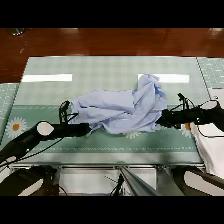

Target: Fold the shirts.

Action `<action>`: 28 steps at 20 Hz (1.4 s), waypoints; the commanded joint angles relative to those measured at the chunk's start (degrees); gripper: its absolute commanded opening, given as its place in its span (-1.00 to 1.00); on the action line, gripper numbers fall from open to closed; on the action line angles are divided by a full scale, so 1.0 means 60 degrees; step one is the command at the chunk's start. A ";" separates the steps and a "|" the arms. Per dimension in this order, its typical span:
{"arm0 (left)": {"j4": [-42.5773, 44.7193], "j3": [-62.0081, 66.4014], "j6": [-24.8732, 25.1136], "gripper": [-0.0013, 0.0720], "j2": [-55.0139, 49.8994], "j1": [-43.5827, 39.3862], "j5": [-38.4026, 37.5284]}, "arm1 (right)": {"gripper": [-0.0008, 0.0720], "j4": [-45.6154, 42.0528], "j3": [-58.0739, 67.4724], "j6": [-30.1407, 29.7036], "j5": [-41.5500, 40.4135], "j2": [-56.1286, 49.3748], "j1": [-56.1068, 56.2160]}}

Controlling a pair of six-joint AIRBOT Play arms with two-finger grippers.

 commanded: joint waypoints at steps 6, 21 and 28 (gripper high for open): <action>0.0000 0.4065 0.0295 -0.90 0.0933 0.1614 -0.0794 | -0.91 0.0259 0.5475 0.0219 0.1781 0.0627 0.0248; 0.3490 1.4254 0.0000 -0.91 0.3814 0.5085 -0.2623 | -0.91 -0.1366 1.3759 0.0962 0.2932 0.4921 0.0248; 0.3548 1.4291 -0.0295 -0.90 0.4495 0.5089 -0.4717 | -0.91 -0.1818 1.3635 0.1322 0.3952 0.5810 0.0248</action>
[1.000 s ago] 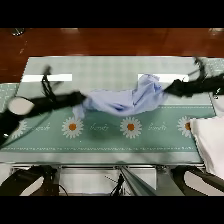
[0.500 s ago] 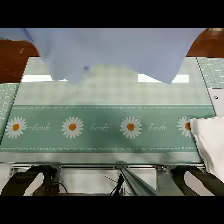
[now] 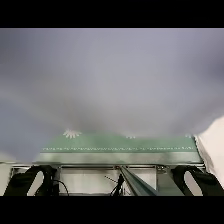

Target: Fold the shirts.

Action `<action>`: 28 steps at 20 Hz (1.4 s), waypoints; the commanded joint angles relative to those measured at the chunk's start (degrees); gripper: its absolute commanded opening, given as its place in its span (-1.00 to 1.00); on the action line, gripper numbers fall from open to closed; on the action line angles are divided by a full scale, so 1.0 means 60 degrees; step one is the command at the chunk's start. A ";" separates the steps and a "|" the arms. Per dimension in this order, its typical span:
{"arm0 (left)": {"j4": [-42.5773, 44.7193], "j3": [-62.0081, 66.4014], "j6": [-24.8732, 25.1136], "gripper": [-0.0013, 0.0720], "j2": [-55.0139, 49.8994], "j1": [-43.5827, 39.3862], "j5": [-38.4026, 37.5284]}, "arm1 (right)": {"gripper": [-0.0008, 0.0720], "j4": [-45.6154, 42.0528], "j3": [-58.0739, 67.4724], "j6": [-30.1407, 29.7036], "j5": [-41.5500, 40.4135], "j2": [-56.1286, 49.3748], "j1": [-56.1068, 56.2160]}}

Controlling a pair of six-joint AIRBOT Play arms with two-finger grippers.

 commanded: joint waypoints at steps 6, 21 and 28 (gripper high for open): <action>-0.0419 -0.3442 -0.0590 -0.90 -0.0324 0.0036 -0.2830 | -0.91 0.0080 -0.3224 0.0084 0.1060 0.0273 0.0000; -0.2251 -0.4969 0.0503 -0.90 -0.8670 -0.1956 0.2594 | -0.91 0.0823 -0.4226 -0.0495 -0.2685 -0.8630 0.0000; -0.2357 -0.3803 0.0510 -0.84 -1.0222 -0.2142 0.2007 | -0.89 0.3118 -0.2025 0.0000 -0.3213 -1.1708 -0.0022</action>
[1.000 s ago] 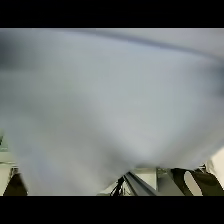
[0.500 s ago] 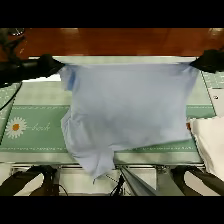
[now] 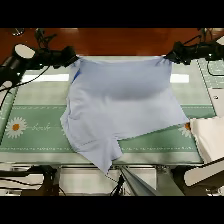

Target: Fold the shirts.

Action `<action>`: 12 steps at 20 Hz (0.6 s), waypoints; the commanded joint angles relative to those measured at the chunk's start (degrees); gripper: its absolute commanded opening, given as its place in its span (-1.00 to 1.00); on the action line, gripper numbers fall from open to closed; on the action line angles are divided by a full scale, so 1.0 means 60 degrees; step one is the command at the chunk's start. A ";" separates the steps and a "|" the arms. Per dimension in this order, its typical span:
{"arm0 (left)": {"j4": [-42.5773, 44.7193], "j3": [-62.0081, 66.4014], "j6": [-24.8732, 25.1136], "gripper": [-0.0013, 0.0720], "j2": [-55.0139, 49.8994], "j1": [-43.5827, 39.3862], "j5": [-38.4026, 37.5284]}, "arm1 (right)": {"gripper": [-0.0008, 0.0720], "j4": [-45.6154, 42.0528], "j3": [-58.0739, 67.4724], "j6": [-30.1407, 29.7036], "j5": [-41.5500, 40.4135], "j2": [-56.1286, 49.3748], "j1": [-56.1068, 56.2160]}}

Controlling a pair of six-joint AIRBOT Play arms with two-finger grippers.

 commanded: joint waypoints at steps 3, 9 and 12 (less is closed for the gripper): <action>-0.0022 0.0397 0.0018 0.96 -0.0521 0.0200 -0.1282 | 0.76 0.0685 0.0630 0.0503 0.0171 -0.1264 -0.0146; 0.1213 0.0444 -0.0382 0.95 -0.0317 0.2728 -0.7176 | 0.75 -0.1107 0.0499 -0.0098 0.3858 -0.0368 -0.1774; 0.2157 -0.1592 -0.0707 0.95 0.0750 0.3490 -0.7420 | 0.73 -0.1741 -0.1789 -0.0233 0.3013 0.1166 -0.1971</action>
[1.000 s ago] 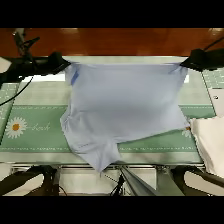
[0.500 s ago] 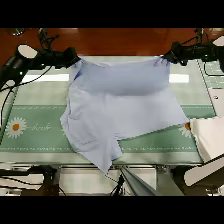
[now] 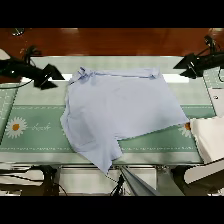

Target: Fold the shirts.

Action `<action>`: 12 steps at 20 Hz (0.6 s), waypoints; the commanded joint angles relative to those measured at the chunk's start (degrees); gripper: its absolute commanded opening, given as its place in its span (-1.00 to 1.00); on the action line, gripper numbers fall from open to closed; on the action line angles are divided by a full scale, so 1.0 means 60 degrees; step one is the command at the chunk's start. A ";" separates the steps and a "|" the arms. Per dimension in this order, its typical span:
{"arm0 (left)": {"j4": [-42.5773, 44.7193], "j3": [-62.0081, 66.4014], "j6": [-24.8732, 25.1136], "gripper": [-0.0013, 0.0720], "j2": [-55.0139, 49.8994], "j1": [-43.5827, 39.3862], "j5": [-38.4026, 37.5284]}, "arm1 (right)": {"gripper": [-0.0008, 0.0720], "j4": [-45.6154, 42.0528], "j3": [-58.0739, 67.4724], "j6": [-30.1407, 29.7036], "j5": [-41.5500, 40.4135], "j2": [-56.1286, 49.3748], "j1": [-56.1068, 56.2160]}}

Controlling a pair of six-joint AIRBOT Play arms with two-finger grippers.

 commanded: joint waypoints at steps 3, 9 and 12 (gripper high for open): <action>0.1472 -0.4564 -0.0149 0.95 0.2346 0.1056 -0.0896 | 0.73 0.0157 -0.4834 -0.0801 -0.1836 0.2943 -0.0204; 0.1326 -0.8633 0.0375 0.95 0.4608 0.1129 -0.0747 | 0.73 0.1115 -0.8054 -0.1861 -0.2521 0.4987 0.0098; 0.0386 -0.9431 0.0543 0.95 0.5020 0.1129 -0.0492 | 0.73 0.1115 -0.8273 -0.1963 -0.2484 0.5213 0.0098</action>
